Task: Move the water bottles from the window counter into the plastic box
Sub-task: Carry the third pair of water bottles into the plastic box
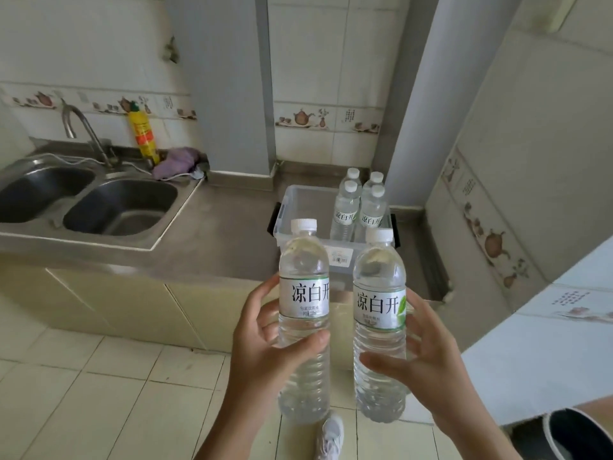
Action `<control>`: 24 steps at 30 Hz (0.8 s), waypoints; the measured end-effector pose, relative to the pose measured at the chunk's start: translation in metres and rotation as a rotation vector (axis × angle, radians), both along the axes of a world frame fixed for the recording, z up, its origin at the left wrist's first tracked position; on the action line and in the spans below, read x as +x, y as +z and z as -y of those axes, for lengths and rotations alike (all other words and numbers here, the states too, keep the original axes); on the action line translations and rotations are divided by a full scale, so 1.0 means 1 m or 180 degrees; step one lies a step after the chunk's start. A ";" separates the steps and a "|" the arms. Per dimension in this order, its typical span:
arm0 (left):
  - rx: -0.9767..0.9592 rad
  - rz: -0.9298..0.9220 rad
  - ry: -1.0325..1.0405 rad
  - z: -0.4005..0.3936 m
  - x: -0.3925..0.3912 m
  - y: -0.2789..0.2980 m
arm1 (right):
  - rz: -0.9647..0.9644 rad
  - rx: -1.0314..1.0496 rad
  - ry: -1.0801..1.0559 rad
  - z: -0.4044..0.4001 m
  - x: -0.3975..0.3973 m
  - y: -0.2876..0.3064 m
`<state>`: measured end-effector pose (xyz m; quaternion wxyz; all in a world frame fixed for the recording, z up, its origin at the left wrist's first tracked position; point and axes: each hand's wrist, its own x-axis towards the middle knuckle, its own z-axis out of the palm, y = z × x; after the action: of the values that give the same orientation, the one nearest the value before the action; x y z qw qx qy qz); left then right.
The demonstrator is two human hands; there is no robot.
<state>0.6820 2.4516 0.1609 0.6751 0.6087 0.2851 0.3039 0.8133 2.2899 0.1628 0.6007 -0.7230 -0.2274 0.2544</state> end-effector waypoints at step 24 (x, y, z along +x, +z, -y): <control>0.0207 0.0022 -0.0642 -0.157 0.295 -0.019 | 0.0265 0.0092 -0.0438 -0.147 0.258 -0.025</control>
<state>0.9769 2.6089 0.1419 0.6831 0.6549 0.2101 0.2456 1.0717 2.4372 0.1380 0.6172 -0.7380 -0.2057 0.1789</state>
